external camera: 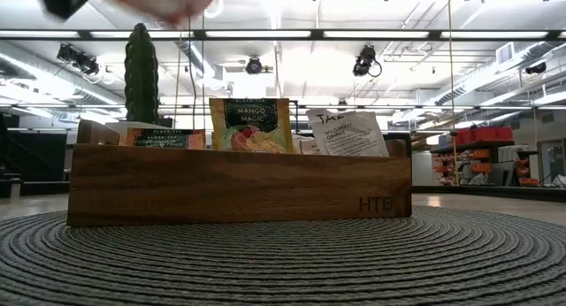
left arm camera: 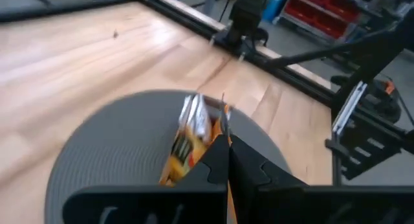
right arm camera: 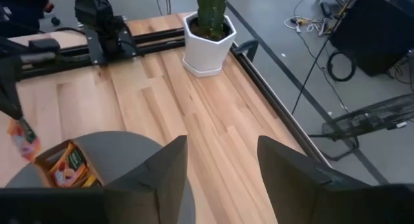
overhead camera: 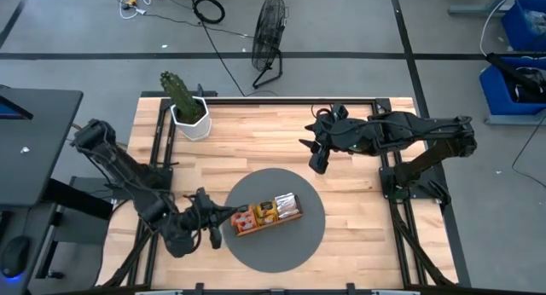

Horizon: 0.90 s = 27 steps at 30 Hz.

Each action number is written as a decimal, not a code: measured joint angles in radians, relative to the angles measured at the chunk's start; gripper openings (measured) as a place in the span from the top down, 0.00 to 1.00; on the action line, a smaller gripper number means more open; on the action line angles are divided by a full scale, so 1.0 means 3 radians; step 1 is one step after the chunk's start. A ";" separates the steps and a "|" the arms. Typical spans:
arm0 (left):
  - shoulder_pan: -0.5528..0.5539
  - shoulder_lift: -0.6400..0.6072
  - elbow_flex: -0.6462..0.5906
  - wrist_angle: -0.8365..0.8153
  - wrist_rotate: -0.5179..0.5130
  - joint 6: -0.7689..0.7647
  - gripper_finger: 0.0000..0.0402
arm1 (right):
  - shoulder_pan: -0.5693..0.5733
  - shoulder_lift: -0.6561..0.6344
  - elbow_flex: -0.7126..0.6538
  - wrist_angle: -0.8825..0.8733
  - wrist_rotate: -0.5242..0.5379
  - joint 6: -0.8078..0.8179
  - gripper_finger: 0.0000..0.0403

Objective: Pick & Place Tea
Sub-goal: Put the orange tea bag into the left section of the wooden organizer

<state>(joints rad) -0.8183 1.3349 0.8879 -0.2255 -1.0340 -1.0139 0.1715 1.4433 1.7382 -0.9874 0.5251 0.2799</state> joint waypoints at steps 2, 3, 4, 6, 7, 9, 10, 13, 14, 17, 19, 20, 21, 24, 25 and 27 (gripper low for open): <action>-0.0072 0.0005 -0.0183 0.0119 -0.0103 -0.0169 1.00 | -0.0002 0.0000 0.0000 -0.0003 0.0003 0.0000 0.52; -0.0086 0.0005 -0.0271 0.0224 -0.0137 -0.0182 1.00 | -0.0010 0.0000 0.0000 -0.0003 0.0011 0.0000 0.52; -0.0087 0.0005 -0.0363 0.0322 -0.0137 -0.0198 1.00 | -0.0021 0.0000 0.0000 -0.0004 0.0026 0.0000 0.52; -0.0087 0.0011 -0.0545 0.0505 -0.0128 -0.0260 1.00 | -0.0038 0.0000 0.0001 -0.0004 0.0032 0.0000 0.52; -0.0083 0.0024 -0.0622 0.0636 -0.0130 -0.0247 1.00 | -0.0049 0.0000 0.0001 -0.0004 0.0032 0.0001 0.52; -0.0067 0.0028 -0.0759 0.0842 -0.0114 -0.0232 1.00 | -0.0075 0.0000 0.0001 -0.0004 0.0032 0.0027 0.52; -0.0067 0.0027 -0.0825 0.0932 -0.0098 -0.0234 1.00 | -0.0090 0.0000 0.0001 -0.0005 0.0032 0.0051 0.52; -0.0063 0.0028 -0.0989 0.1187 -0.0093 -0.0171 1.00 | -0.0113 0.0000 0.0001 -0.0010 0.0033 0.0088 0.52; -0.0053 0.0028 -0.1034 0.1250 -0.0091 -0.0165 1.00 | -0.0114 0.0000 0.0001 -0.0012 0.0034 0.0088 0.52; 0.0002 0.0114 -0.1109 0.1409 -0.0033 -0.0158 1.00 | -0.0128 0.0000 0.0002 -0.0024 0.0033 0.0088 0.52; 0.0033 0.0177 -0.1134 0.1617 0.0057 -0.0049 1.00 | -0.0148 0.0000 0.0001 -0.0034 0.0030 0.0088 0.52; 0.0043 0.0214 -0.1131 0.1755 0.0124 0.0033 1.00 | -0.0157 0.0000 0.0003 -0.0033 0.0033 0.0088 0.52; 0.0054 0.0269 -0.1127 0.1885 0.0198 0.0116 1.00 | -0.0169 0.0000 0.0003 -0.0034 0.0033 0.0088 0.52; 0.0086 0.0461 -0.1129 0.2182 0.0291 0.0335 1.00 | -0.0206 0.0000 0.0004 -0.0065 0.0039 0.0088 0.52; 0.0093 0.0508 -0.1127 0.2237 0.0295 0.0336 1.00 | -0.0218 0.0000 0.0004 -0.0077 0.0038 0.0088 0.52; 0.0101 0.0602 -0.1124 0.2231 0.0302 0.0232 1.00 | -0.0225 0.0000 0.0004 -0.0081 0.0037 0.0088 0.52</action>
<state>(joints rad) -0.7879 1.5154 0.5506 0.4437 -0.9435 -0.9444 0.1040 1.4433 1.7393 -1.0119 0.5362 0.3061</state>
